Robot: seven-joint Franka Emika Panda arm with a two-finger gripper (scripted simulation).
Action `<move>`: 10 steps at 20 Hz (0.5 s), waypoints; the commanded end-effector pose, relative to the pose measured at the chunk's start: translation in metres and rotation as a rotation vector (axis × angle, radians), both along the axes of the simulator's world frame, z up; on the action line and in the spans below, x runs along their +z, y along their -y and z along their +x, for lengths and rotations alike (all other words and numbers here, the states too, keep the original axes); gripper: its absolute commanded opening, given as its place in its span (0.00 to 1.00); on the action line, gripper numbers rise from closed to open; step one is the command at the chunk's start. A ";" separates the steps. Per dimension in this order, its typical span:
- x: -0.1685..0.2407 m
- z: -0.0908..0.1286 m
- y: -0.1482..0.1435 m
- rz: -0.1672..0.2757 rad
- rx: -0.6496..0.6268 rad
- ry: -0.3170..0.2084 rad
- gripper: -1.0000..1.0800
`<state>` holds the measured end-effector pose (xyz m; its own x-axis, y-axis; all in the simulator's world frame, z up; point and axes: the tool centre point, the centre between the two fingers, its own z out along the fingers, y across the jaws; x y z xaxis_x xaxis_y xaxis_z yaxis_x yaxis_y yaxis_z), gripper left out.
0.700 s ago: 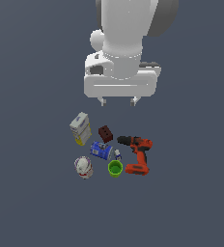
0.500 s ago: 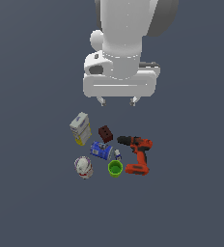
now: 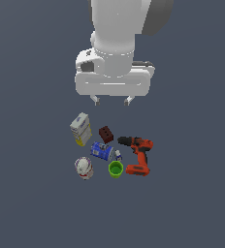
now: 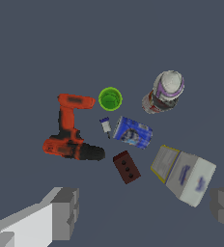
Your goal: Pick up a designated object from a clutter of objects.
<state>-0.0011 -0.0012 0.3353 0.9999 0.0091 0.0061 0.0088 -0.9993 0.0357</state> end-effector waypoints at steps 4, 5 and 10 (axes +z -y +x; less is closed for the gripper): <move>-0.003 0.005 0.002 0.003 -0.013 0.000 0.96; -0.005 0.007 0.003 0.004 -0.020 0.000 0.96; -0.015 0.023 0.012 0.014 -0.068 0.000 0.96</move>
<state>0.0166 -0.0102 0.3240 0.9991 -0.0428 0.0062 -0.0429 -0.9988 0.0251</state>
